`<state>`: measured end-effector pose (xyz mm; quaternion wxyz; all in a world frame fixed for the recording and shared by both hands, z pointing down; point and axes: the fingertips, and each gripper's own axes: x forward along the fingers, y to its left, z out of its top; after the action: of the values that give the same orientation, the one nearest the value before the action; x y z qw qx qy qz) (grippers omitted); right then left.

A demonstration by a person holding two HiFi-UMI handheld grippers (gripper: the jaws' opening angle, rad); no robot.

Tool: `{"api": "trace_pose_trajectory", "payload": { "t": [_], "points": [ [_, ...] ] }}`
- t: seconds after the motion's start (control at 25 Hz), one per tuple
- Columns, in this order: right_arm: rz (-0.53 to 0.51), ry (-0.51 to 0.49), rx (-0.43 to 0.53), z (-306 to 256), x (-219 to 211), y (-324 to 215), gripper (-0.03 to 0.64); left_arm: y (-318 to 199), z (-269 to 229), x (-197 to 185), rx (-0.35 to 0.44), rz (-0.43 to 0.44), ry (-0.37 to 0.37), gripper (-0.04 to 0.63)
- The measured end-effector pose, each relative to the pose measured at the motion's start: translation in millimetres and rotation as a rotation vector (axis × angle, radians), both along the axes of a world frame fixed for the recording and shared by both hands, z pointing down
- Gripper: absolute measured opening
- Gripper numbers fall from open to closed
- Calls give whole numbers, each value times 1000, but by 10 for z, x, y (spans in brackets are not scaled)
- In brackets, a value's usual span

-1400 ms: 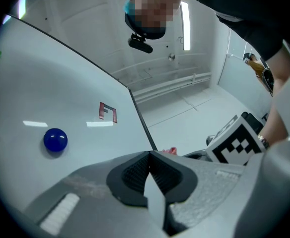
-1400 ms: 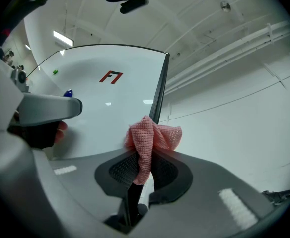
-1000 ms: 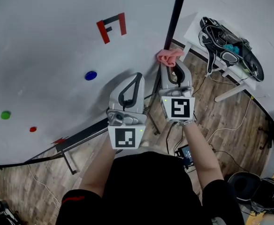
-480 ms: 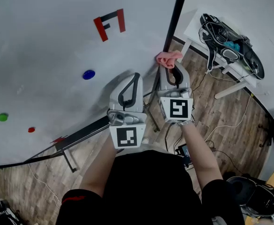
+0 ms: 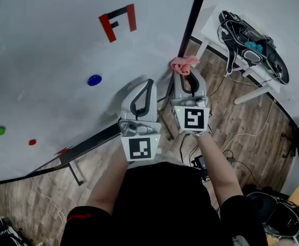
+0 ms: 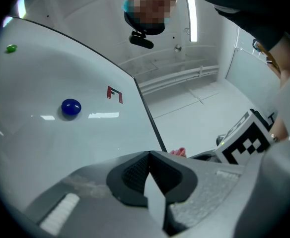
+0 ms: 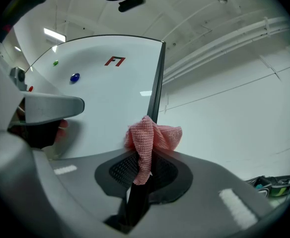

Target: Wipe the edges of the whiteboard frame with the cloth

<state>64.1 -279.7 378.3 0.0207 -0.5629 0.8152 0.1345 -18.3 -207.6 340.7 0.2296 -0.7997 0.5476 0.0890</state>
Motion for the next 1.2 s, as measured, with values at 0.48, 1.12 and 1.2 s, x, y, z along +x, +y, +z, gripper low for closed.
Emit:
{"api": "trace_pose_trajectory", "payload": {
  "t": [0.48, 1.12, 1.2],
  "points": [
    [14, 3, -35, 204, 18, 10, 51, 2, 62, 33, -12, 12, -5, 0],
    [34, 3, -81, 454, 15, 8, 51, 5, 224, 63, -46, 16, -15, 1],
    [36, 3, -90, 498, 17, 9, 51, 2, 236, 67, -48, 17, -16, 1]
  ]
}}
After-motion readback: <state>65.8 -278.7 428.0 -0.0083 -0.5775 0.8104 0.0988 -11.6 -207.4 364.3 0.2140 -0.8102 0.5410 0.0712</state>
